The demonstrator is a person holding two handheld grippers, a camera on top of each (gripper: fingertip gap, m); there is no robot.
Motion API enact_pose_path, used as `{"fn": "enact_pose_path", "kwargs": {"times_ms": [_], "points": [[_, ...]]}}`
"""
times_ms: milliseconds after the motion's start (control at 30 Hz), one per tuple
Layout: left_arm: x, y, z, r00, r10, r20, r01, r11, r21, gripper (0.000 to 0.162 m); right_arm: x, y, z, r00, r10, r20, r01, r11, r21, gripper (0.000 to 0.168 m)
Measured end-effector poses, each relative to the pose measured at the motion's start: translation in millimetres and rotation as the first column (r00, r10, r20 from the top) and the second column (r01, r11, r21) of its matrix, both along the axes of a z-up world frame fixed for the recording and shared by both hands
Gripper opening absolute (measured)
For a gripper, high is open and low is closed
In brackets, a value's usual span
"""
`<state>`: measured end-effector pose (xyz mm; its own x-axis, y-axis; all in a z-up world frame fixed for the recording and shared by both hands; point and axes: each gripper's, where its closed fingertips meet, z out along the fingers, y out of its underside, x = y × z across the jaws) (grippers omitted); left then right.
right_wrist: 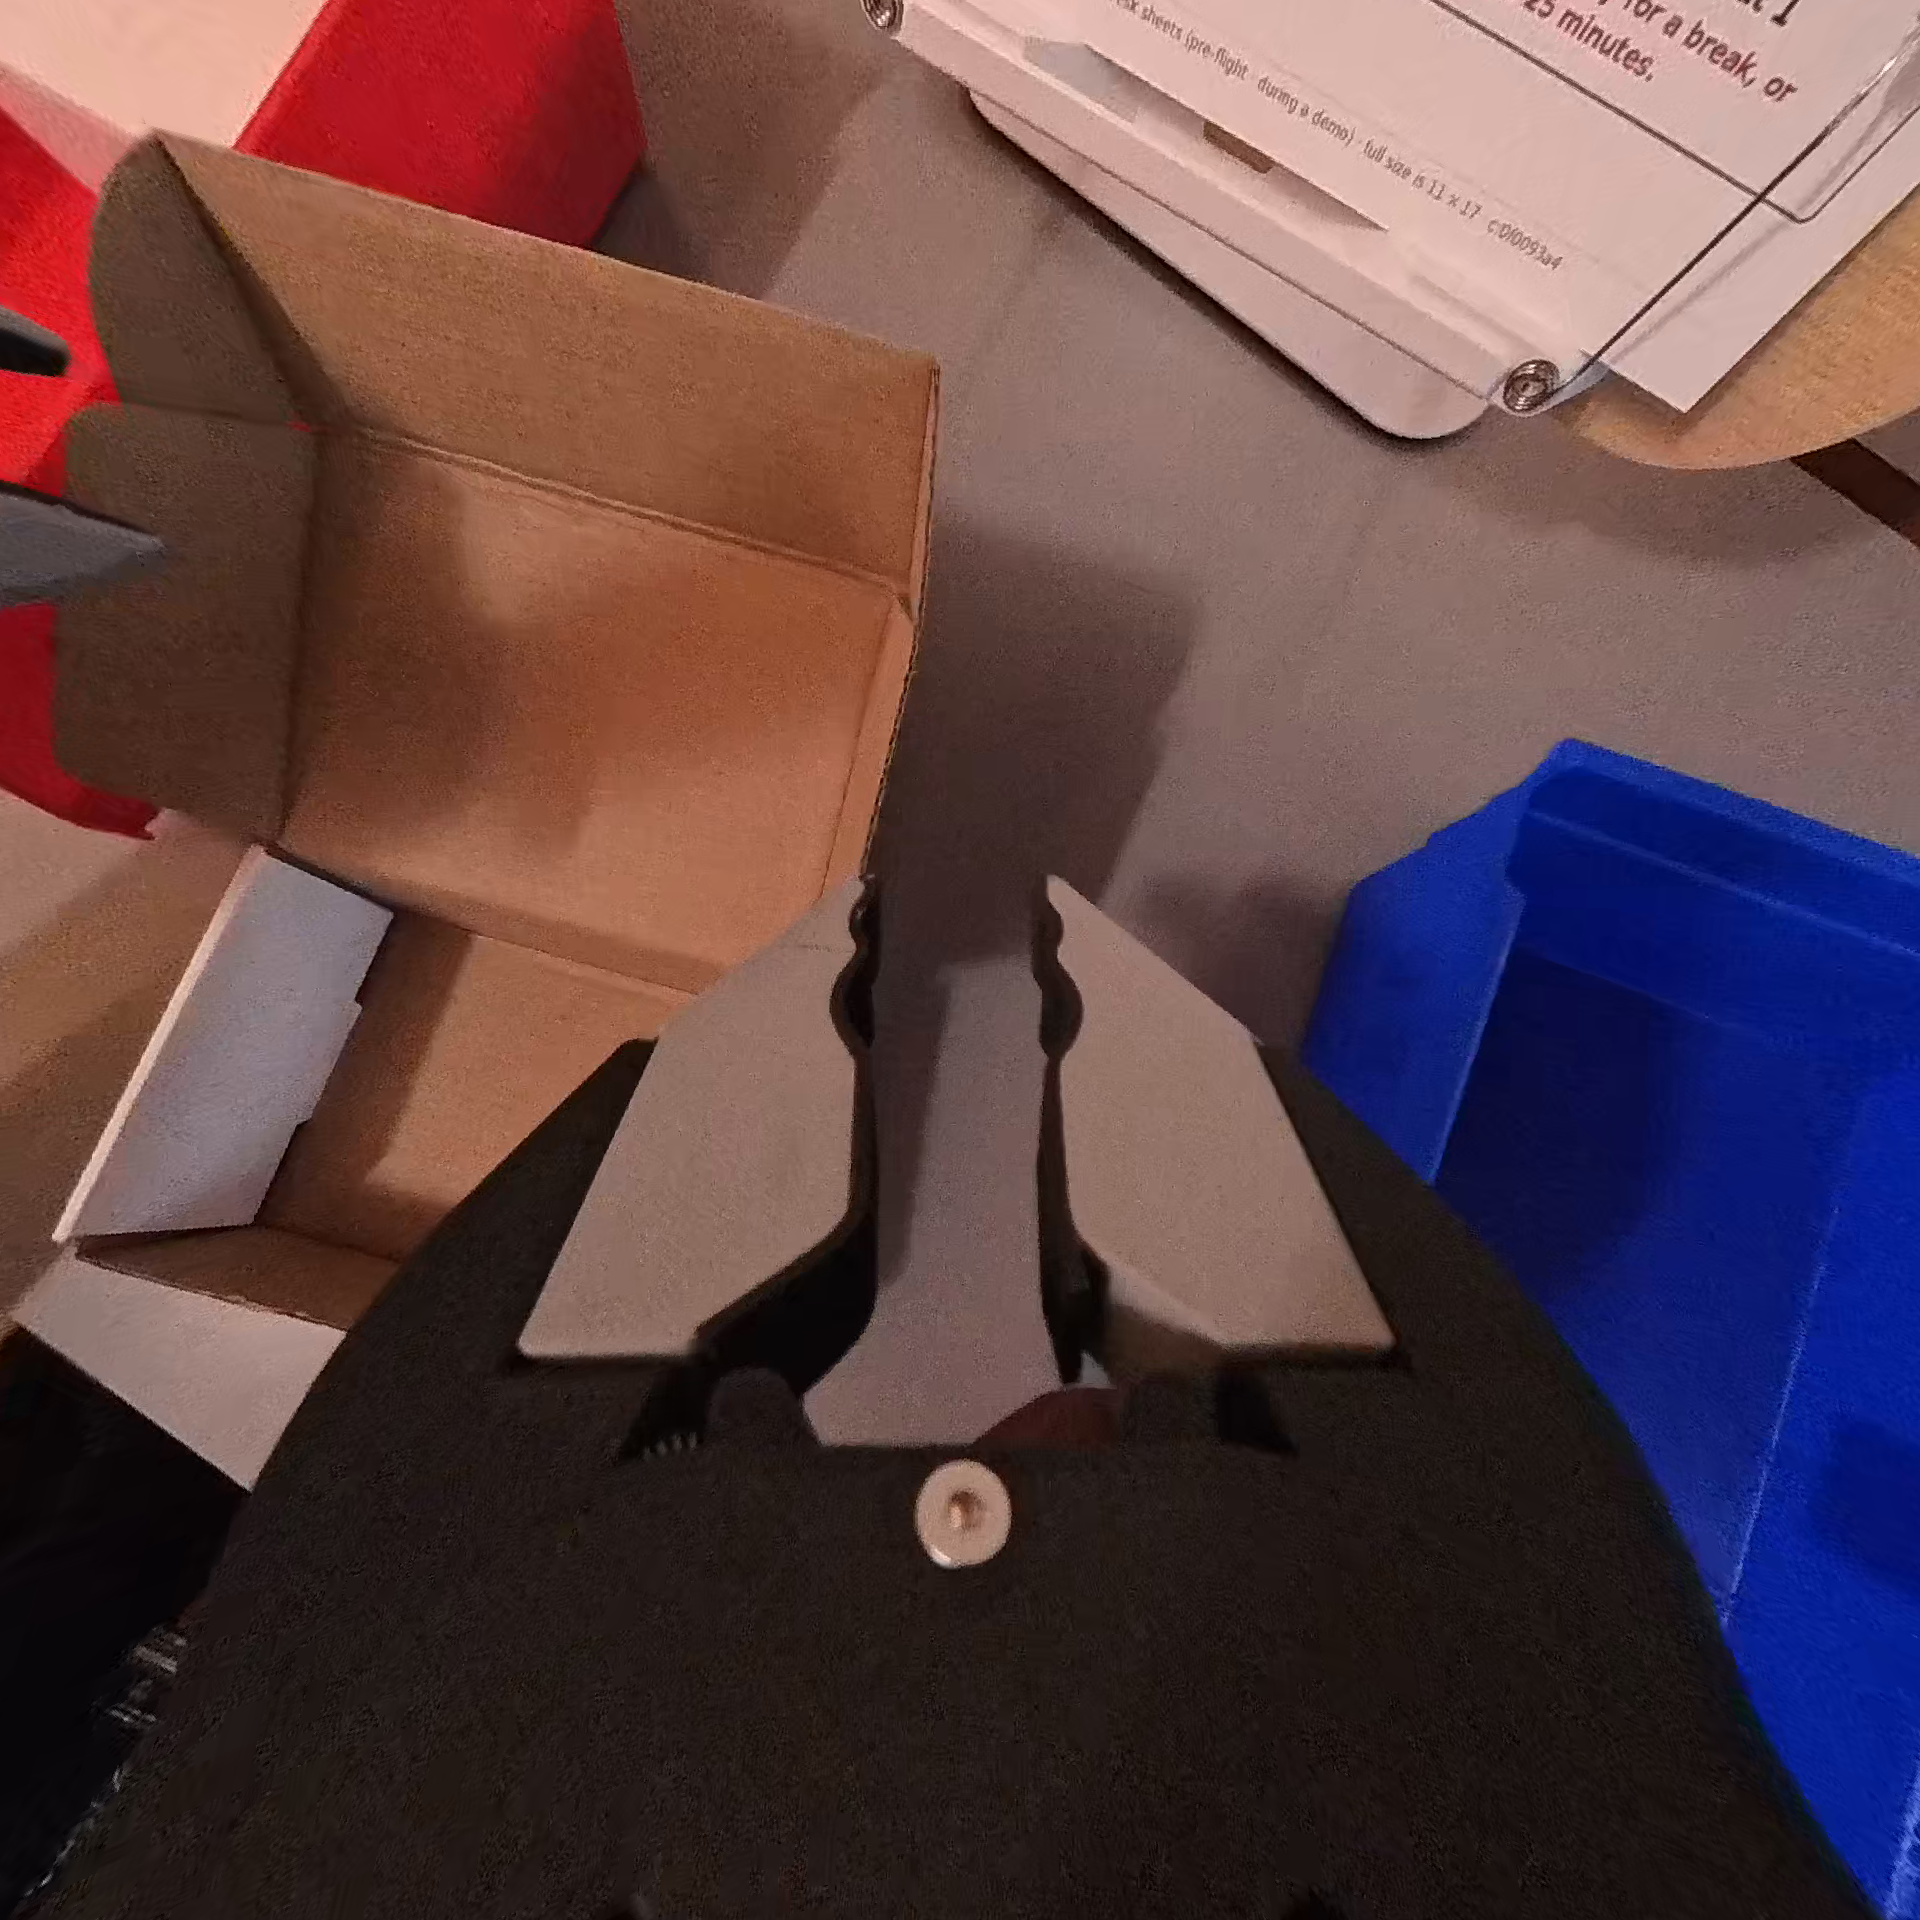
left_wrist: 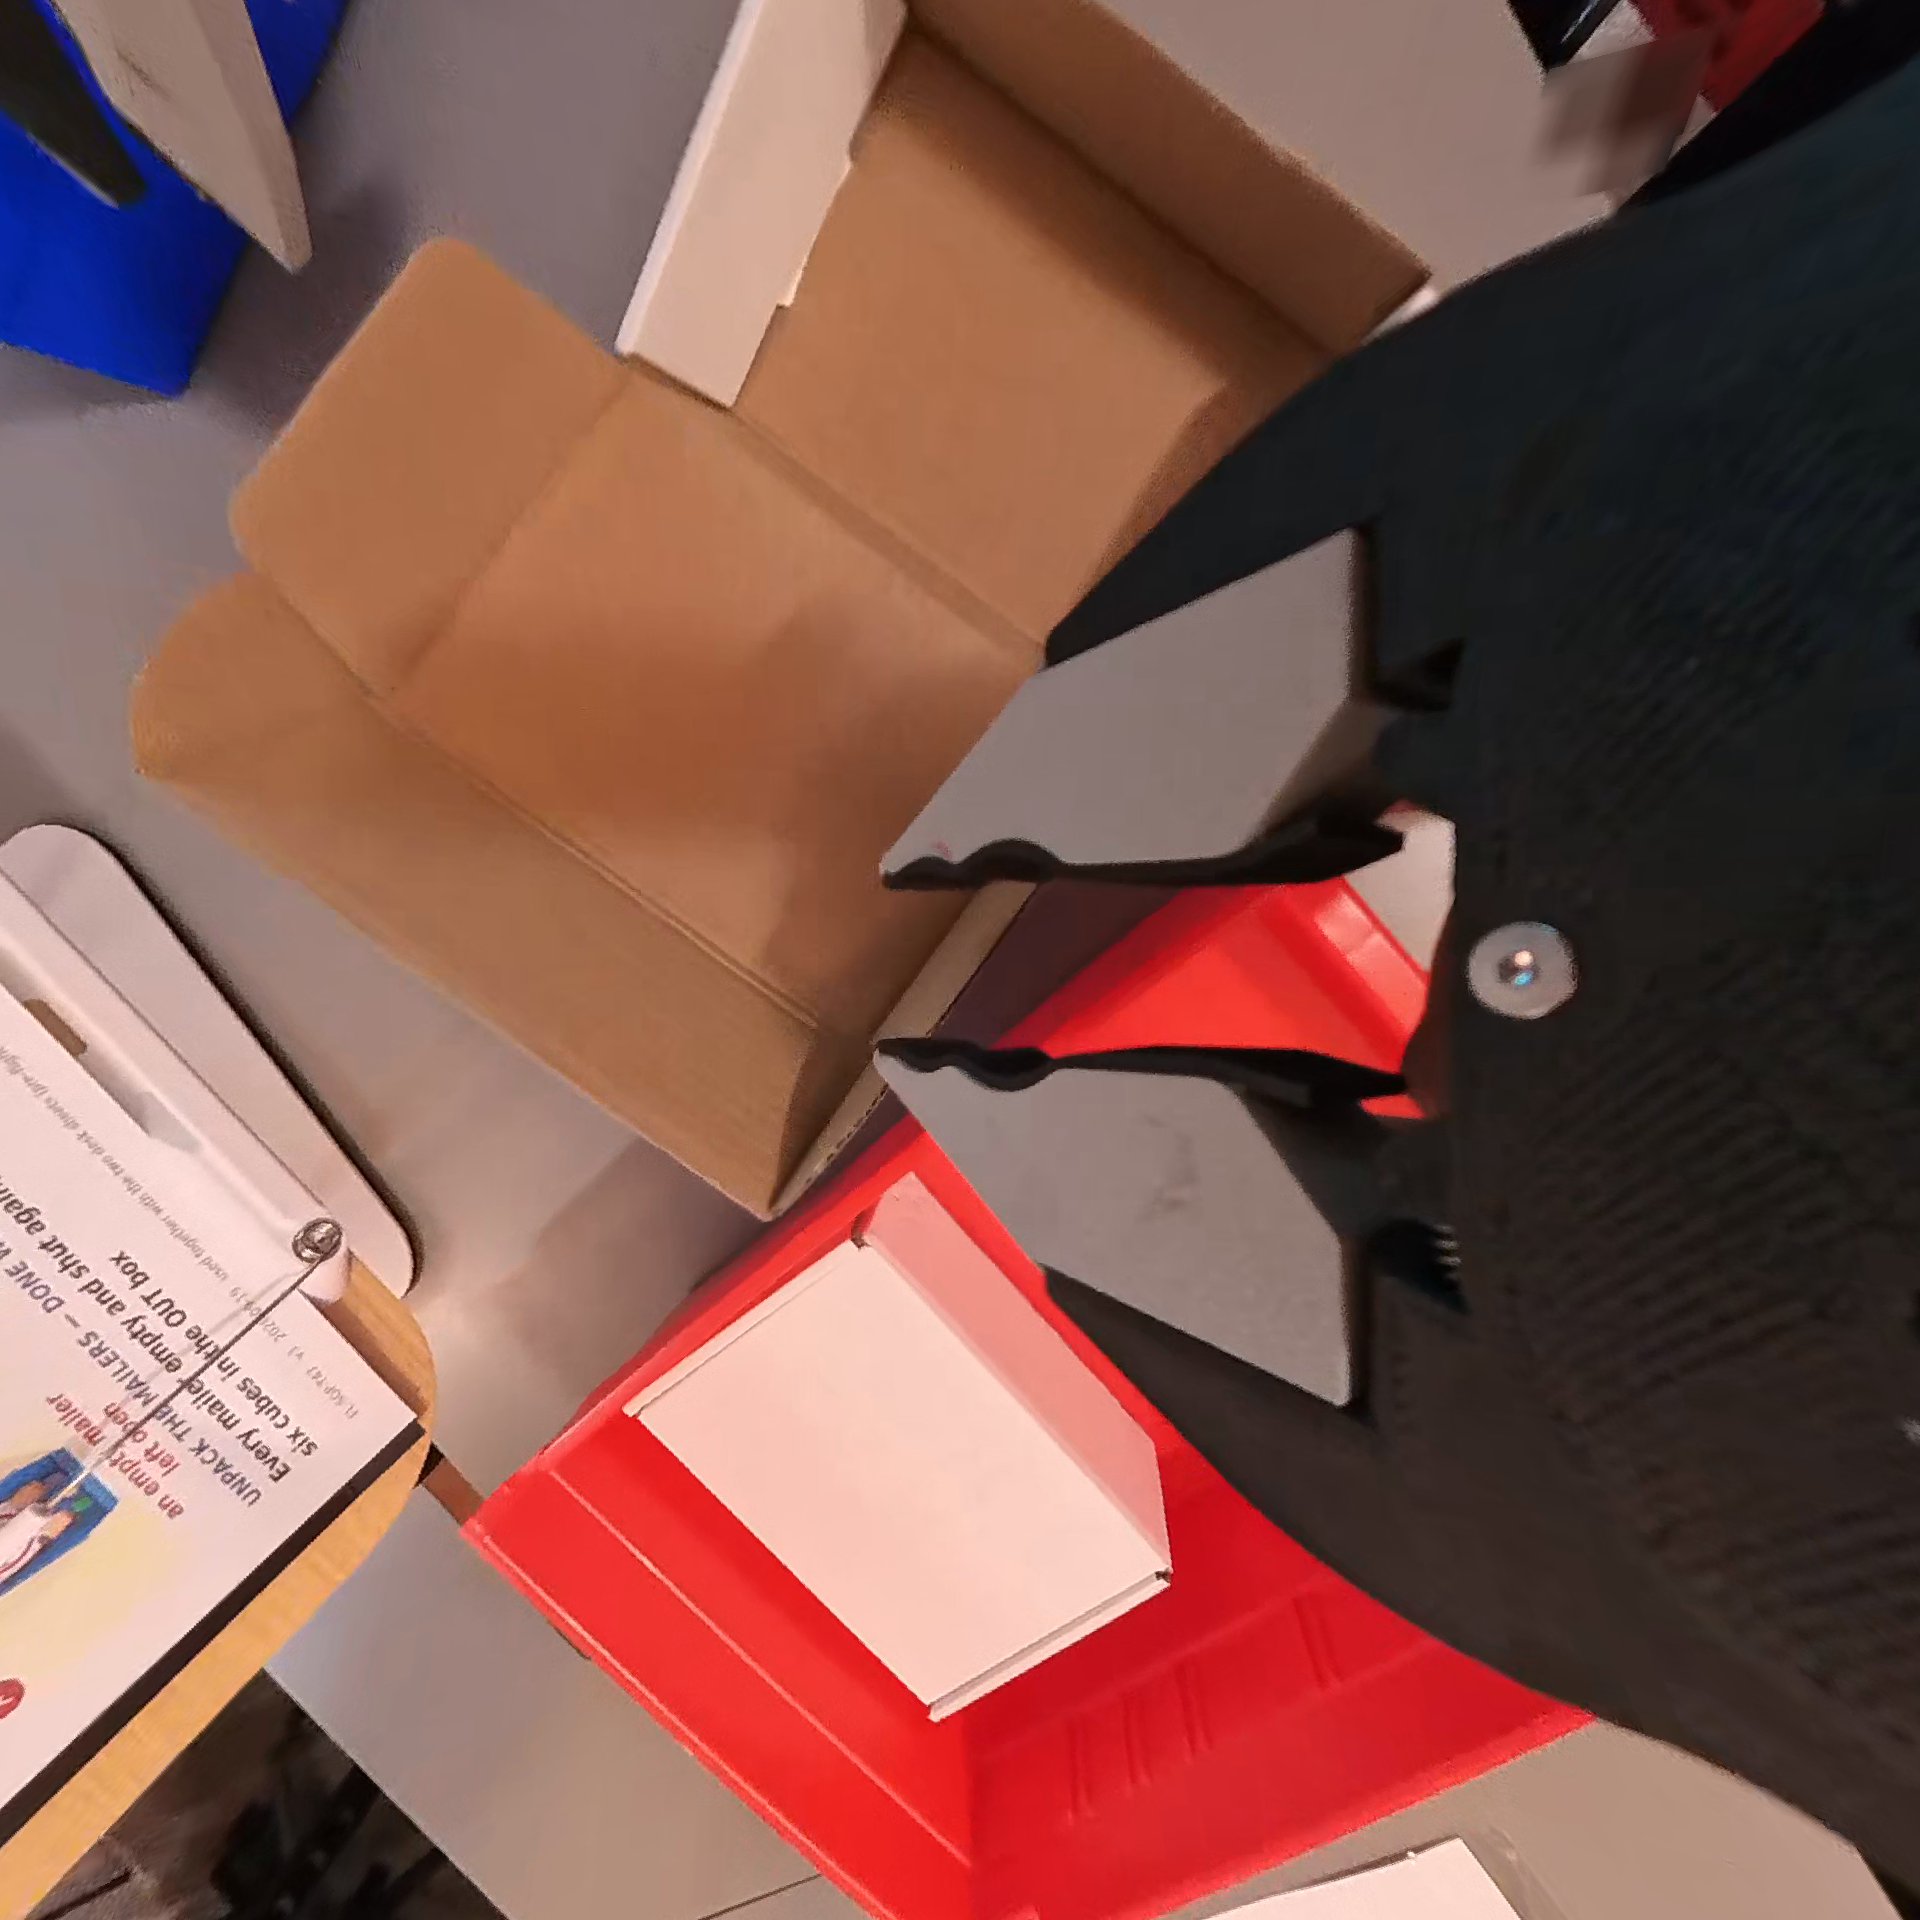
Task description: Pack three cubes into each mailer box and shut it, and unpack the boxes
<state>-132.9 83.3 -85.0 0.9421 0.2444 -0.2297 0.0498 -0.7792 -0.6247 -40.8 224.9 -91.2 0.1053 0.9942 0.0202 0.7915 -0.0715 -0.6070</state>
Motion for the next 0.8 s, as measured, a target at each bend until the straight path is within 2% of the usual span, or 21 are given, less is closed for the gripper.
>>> {"fn": "enact_pose_path", "kwargs": {"times_ms": [133,333,433,467,500,600,800], "points": [[1.4,-9.4,5.3,1.0,0.009,0.008,-0.009,1.0,-0.012,0.032,-5.7,-1.4,0.4,1.0,0.005,0.009,-0.006,1.0,0.022,0.028],[4.7,-23.3,14.2,1.0,0.006,0.0,-0.006,1.0,-0.013,0.032,-6.7,-7.2,-4.1,1.0,0.019,-0.005,-0.019,1.0,0.006,0.029],[8.3,-27.0,7.8,1.0,-0.002,0.003,0.003,0.999,-0.032,0.033,4.6,-28.3,-9.9,0.998,0.067,-0.012,-0.067,0.996,-0.061,0.028],[10.9,-28.1,6.1,1.0,-0.009,-0.005,0.009,0.999,-0.034,0.033,11.9,-42.2,-11.6,0.993,0.111,-0.032,-0.113,0.99,-0.083,0.023],[14.8,-29.4,5.1,1.0,-0.024,-0.018,0.023,0.999,-0.031,0.033,21.4,-57.4,-15.6,0.985,0.169,-0.04,-0.172,0.981,-0.09,0.013],[32.6,-33.2,3.3,0.996,-0.078,-0.051,0.078,0.997,-0.002,0.032,56.4,-81.2,-44.1,0.954,0.294,0.057,-0.293,0.956,-0.023,0.009],[68.5,-33.4,-2.5,0.984,-0.151,-0.091,0.155,0.988,0.028,0.033,78.6,-89.9,-73.7,0.955,0.283,0.09,-0.286,0.958,0.017,0.018]]}}
